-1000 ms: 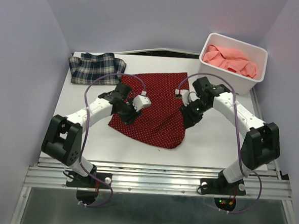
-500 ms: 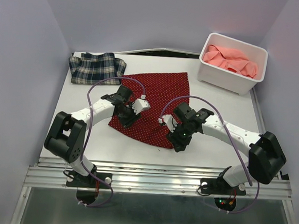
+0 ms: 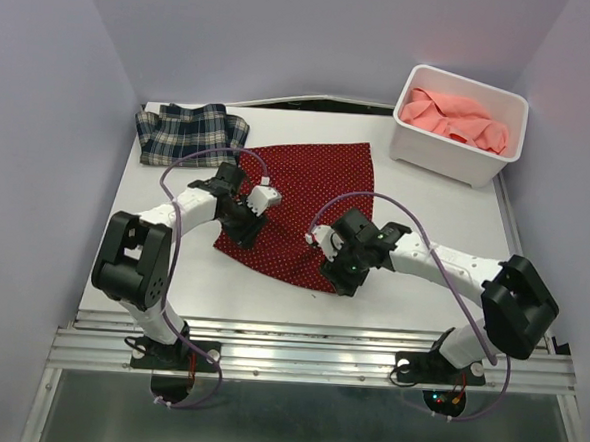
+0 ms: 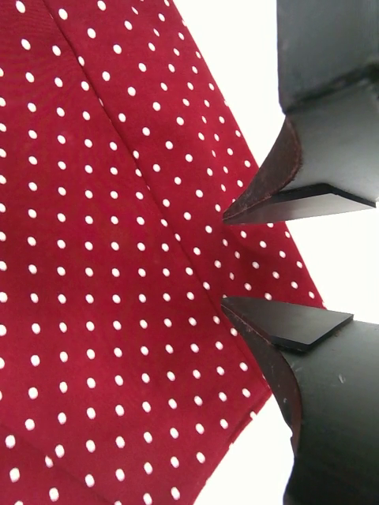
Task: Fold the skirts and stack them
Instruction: Flatten the skirt out
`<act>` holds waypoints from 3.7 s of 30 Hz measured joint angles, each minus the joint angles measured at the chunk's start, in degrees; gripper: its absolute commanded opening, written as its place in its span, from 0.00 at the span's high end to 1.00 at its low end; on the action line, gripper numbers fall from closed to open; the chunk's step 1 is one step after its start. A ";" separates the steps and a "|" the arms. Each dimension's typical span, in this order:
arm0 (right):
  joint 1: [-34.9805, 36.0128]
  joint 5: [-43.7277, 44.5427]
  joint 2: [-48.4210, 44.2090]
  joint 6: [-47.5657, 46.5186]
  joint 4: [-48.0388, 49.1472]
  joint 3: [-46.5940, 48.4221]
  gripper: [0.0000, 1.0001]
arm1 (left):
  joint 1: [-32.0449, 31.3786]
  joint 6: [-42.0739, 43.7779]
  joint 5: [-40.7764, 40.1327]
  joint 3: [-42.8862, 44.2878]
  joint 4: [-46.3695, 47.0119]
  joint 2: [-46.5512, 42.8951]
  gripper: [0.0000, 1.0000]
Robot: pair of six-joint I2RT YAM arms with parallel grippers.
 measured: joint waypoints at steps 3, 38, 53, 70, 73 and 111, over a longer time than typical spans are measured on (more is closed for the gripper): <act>0.22 1.77 1.20 0.85 1.73 -0.28 0.46 | 0.02 -0.90 1.14 0.20 0.02 1.44 0.46; 1.07 5.27 -8.76 -10.54 -4.52 -2.43 0.99 | 5.22 -5.05 3.67 4.02 -1.20 7.26 0.48; 1.01 2.16 -14.60 -20.81 -17.46 -1.01 0.13 | 5.16 0.50 10.27 4.09 -6.60 2.97 0.38; -6.51 1.22 16.13 -10.25 -2.23 12.83 0.37 | 4.74 2.45 -4.63 1.84 -1.01 1.68 0.52; -6.51 1.27 17.25 -11.39 -0.90 12.48 0.39 | 4.68 4.63 -6.86 -1.84 -0.48 1.75 0.55; -31.32 -4.31 36.83 -29.55 3.74 61.00 0.44 | 7.63 5.75 10.69 41.11 -6.29 14.69 0.38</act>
